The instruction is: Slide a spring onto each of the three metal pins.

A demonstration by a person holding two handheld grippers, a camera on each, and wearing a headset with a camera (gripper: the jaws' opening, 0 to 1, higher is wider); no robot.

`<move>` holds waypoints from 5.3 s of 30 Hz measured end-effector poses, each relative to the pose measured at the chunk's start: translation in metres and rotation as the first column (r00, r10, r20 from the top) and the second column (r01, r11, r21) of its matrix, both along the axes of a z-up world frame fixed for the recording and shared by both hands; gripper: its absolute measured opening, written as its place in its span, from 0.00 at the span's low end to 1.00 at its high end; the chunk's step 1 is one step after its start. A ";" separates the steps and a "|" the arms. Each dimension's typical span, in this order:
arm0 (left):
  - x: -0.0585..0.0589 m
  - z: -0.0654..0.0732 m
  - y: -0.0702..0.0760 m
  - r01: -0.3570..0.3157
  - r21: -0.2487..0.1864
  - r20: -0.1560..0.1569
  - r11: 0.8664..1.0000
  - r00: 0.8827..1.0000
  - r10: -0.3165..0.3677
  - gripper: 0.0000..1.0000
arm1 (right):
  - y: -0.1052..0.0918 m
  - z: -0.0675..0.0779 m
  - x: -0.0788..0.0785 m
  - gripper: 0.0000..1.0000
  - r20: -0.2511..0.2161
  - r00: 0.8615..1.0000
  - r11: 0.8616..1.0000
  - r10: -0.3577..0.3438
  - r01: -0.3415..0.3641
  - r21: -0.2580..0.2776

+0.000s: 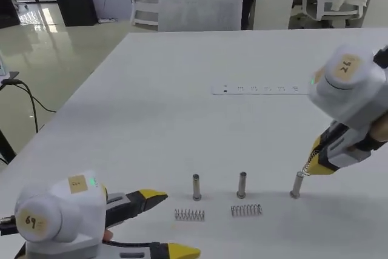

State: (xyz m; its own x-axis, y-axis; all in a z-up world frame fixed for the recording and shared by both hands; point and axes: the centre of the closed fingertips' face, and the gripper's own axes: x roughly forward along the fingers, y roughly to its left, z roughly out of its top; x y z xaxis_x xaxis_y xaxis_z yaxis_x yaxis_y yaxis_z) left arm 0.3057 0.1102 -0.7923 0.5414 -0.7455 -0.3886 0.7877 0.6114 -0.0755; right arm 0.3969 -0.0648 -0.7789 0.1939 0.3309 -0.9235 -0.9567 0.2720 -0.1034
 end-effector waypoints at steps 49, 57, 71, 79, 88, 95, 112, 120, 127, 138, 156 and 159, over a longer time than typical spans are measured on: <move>0.000 -0.005 0.001 0.002 0.014 -0.012 1.000 1.000 -0.002 0.57 | -0.001 -0.070 0.014 0.09 -0.114 0.993 0.995 -0.013 0.002 -0.103; 0.000 -0.006 0.001 0.000 0.016 -0.015 1.000 1.000 0.000 0.57 | 0.000 -0.076 0.014 0.09 -0.121 0.992 0.995 -0.018 0.006 -0.097; -0.001 -0.007 -0.001 0.007 0.023 -0.018 1.000 1.000 -0.007 0.57 | -0.003 -0.077 0.011 0.13 -0.114 0.993 0.995 -0.008 -0.004 -0.098; -0.002 -0.007 -0.001 0.011 0.026 -0.021 1.000 1.000 -0.010 0.56 | -0.009 -0.080 0.006 0.15 -0.116 0.993 0.995 -0.018 0.007 -0.097; -0.002 -0.008 -0.002 0.016 0.027 -0.020 0.999 1.000 -0.016 0.56 | -0.017 -0.080 -0.007 0.15 -0.129 0.991 0.995 -0.037 0.025 -0.094; -0.002 -0.008 -0.002 0.016 0.028 -0.020 0.999 1.000 -0.016 0.56 | -0.009 -0.078 -0.024 0.14 -0.140 0.990 0.997 -0.024 0.013 -0.079; -0.003 -0.008 -0.002 0.021 0.033 -0.017 0.999 1.000 -0.021 0.56 | 0.044 -0.064 -0.052 0.12 -0.140 0.985 0.995 0.100 -0.102 -0.006; -0.004 -0.008 -0.003 0.022 0.031 -0.018 0.999 1.000 -0.022 0.56 | 0.062 -0.065 -0.040 0.12 -0.102 0.984 0.990 0.144 -0.144 0.013; -0.004 -0.008 -0.002 0.020 0.029 -0.018 0.999 1.000 -0.020 0.56 | 0.068 -0.077 -0.032 0.13 -0.094 0.980 0.984 0.178 -0.178 0.003; -0.005 -0.010 -0.002 0.025 0.035 -0.025 0.999 0.999 -0.024 0.55 | 0.074 -0.089 -0.029 0.12 -0.105 0.972 0.977 0.210 -0.212 -0.009; -0.006 -0.011 -0.005 0.044 0.048 -0.031 0.998 0.999 -0.043 0.54 | 0.064 -0.084 -0.040 0.08 -0.125 0.968 0.974 0.220 -0.225 -0.032; -0.007 -0.011 -0.007 0.057 0.053 -0.030 0.997 0.998 -0.055 0.53 | 0.063 -0.080 -0.042 0.08 -0.124 0.968 0.974 0.217 -0.223 -0.029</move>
State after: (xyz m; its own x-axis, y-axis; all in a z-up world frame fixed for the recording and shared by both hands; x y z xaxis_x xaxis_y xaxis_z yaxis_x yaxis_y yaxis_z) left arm 0.2991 0.1028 -0.8036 0.4872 -0.7521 -0.4438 0.8189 0.5700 -0.0670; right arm 0.3545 -0.0020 -0.8591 0.0080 0.3127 -0.9498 -0.9986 0.0513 0.0085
